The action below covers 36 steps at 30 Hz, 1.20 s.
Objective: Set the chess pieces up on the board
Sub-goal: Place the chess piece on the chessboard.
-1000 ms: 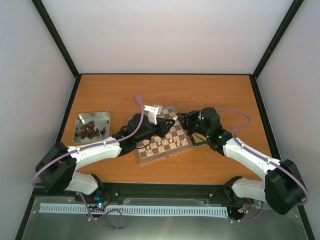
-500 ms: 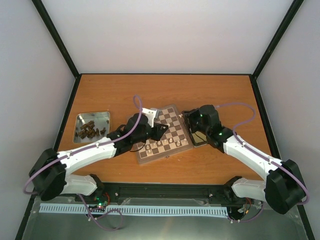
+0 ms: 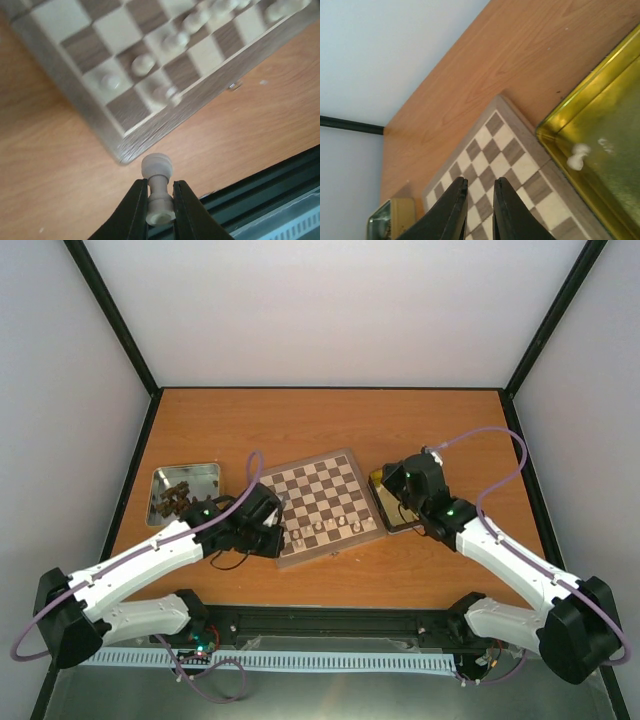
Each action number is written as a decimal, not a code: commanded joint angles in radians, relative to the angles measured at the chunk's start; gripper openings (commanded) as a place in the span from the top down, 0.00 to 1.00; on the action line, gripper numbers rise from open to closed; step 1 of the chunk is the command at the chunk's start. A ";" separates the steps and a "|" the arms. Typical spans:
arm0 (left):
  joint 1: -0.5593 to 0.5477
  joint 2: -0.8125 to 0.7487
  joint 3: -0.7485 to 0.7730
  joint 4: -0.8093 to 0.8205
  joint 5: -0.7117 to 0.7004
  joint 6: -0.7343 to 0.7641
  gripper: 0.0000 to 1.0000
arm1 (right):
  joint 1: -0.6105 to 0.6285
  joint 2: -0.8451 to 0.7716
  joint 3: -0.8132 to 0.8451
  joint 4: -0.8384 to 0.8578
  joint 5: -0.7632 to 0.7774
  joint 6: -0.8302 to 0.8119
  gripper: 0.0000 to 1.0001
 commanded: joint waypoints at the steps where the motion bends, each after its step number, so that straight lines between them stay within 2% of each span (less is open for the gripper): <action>1: -0.007 0.012 0.016 -0.195 -0.005 -0.042 0.95 | 0.005 -0.017 -0.027 -0.008 0.061 -0.089 0.83; 10: 0.025 0.126 -0.027 -0.035 0.044 0.020 0.92 | 0.000 0.072 0.079 -0.099 0.062 -0.287 0.81; 27: 0.057 0.325 0.038 0.011 0.053 0.112 0.92 | 0.000 0.074 0.043 -0.099 0.028 -0.262 0.81; 36: 0.059 0.400 0.081 0.005 0.002 0.122 0.90 | 0.000 0.056 0.022 -0.096 0.029 -0.252 0.80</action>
